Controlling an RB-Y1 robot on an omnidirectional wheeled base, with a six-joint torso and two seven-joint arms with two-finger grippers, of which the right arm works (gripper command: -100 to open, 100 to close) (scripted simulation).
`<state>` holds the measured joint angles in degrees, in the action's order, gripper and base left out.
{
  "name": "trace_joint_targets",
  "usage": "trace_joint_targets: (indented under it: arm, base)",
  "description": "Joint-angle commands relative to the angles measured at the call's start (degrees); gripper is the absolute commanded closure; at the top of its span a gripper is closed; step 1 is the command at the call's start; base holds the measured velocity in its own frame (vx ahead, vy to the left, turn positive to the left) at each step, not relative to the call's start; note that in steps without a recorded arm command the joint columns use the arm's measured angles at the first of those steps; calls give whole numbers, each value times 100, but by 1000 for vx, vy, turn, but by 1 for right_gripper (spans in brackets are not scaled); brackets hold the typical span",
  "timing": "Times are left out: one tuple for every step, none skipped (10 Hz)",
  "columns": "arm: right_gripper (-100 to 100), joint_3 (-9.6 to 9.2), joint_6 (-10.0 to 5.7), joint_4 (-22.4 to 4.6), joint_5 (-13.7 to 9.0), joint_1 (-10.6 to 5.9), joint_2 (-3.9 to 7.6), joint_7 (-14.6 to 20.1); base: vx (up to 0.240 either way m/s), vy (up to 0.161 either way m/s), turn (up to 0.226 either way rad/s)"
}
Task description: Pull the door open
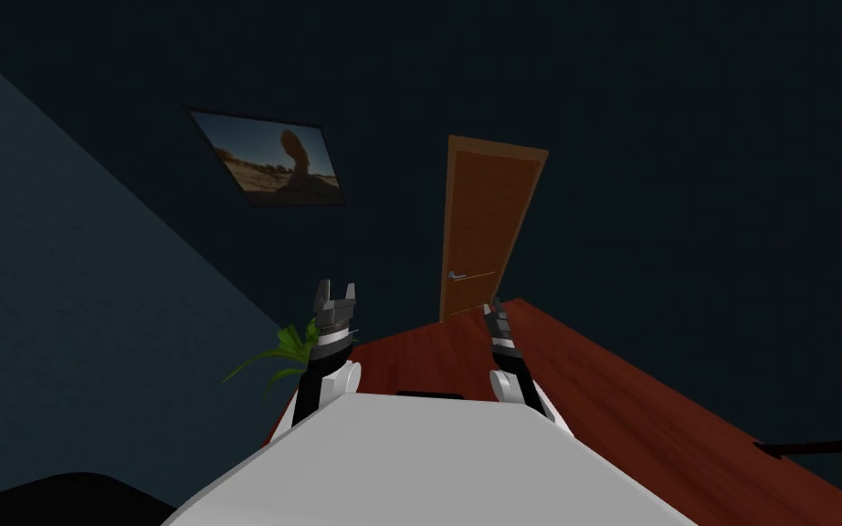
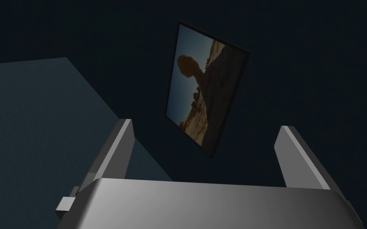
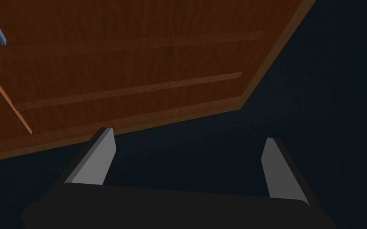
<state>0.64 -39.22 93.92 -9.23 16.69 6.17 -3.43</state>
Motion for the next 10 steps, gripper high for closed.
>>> trace_joint_targets:
  arm:
    - [-100, -18, -37, -219, -57, -71, 37, 8]
    - [-100, -32, -55, -371, -92, -131, 53, 6]
    - [-100, -46, -74, -524, -128, -190, 68, 4]
    - [-100, -60, -92, -676, -163, -250, 84, 1]
    - [-100, -74, -110, -828, -199, -310, 100, -1]
    - [-100, -88, -128, -981, -234, -369, 115, -3]
    - [-100, -102, -147, -1133, -269, -429, 129, -5]
    - [-100, -116, -165, -1285, -305, -489, 143, -7]
    - [-100, -130, -183, -1438, -340, -548, 158, -10]
    - [-100, -144, -201, -1586, -376, -608, 172, -12]
  base:
    - [62, -55, 135]
    - [66, -79, 146]
    - [77, -97, 146]
    - [66, -91, 121]
    - [61, -96, 136]
    - [69, -100, 142]
    - [73, -93, 145]
    - [73, -101, 145]
    - [71, -86, 139]
    - [67, -85, 108]
